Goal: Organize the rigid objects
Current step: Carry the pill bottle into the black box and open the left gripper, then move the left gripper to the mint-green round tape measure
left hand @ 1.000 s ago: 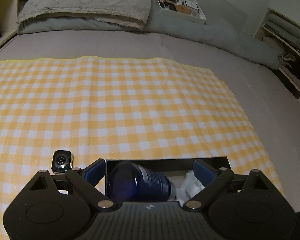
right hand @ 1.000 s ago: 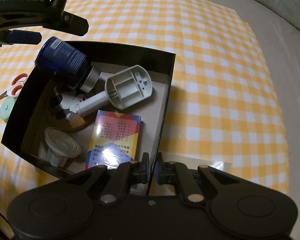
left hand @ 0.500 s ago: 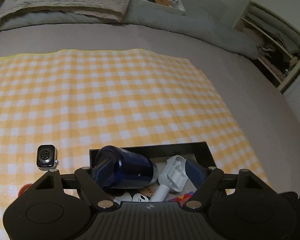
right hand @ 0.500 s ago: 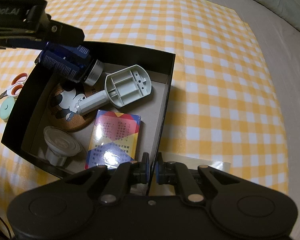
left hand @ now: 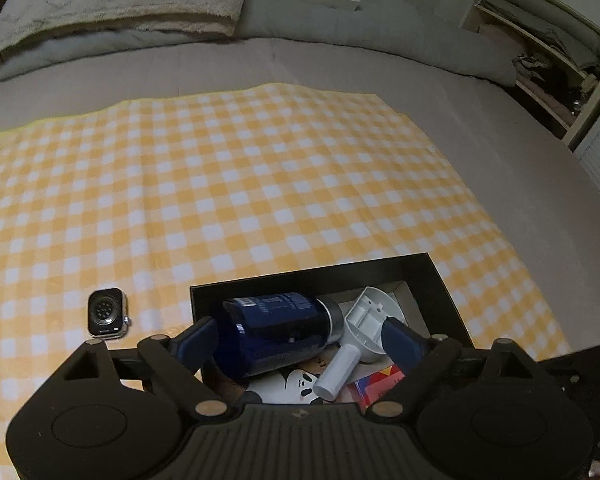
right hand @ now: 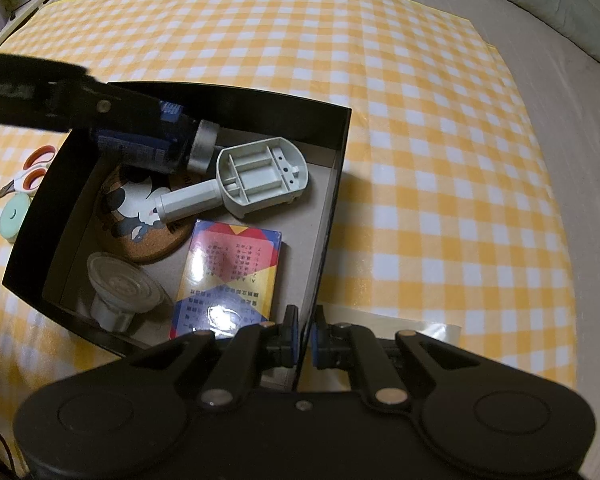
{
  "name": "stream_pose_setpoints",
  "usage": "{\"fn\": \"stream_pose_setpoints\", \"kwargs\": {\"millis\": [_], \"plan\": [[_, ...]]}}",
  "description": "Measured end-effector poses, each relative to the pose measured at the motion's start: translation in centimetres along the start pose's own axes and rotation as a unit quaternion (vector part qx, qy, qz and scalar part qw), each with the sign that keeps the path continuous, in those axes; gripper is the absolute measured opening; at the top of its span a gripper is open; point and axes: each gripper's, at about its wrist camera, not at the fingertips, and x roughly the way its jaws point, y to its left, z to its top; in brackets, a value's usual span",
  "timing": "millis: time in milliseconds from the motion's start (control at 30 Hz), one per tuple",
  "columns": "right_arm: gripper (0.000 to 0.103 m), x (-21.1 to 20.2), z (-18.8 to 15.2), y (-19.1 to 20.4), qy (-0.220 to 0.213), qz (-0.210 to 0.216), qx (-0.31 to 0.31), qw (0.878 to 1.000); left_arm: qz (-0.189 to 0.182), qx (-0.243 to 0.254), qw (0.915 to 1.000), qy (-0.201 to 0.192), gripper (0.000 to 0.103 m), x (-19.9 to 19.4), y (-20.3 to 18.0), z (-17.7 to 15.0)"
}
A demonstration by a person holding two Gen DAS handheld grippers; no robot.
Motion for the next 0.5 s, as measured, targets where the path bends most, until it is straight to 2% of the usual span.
{"fn": "stream_pose_setpoints", "kwargs": {"millis": [133,233,433,500], "plan": [[0.006,0.0,0.0,0.0,0.0,0.0,0.0,1.0,-0.028,0.003,0.9995,-0.011,0.083,-1.5,-0.1,0.2],[0.006,-0.1,0.0,-0.1,0.0,0.0,0.0,1.0,-0.045,0.004,0.9988,-0.02,0.083,-2.2,-0.3,0.2],[0.006,-0.1,0.0,-0.1,0.001,-0.001,0.0,1.0,-0.025,0.002,0.9996,-0.01,0.085,-2.1,-0.1,-0.1],[0.006,0.0,0.0,0.0,0.0,0.0,0.0,1.0,-0.019,0.001,0.9998,-0.009,0.091,-2.2,0.1,-0.2]]}}
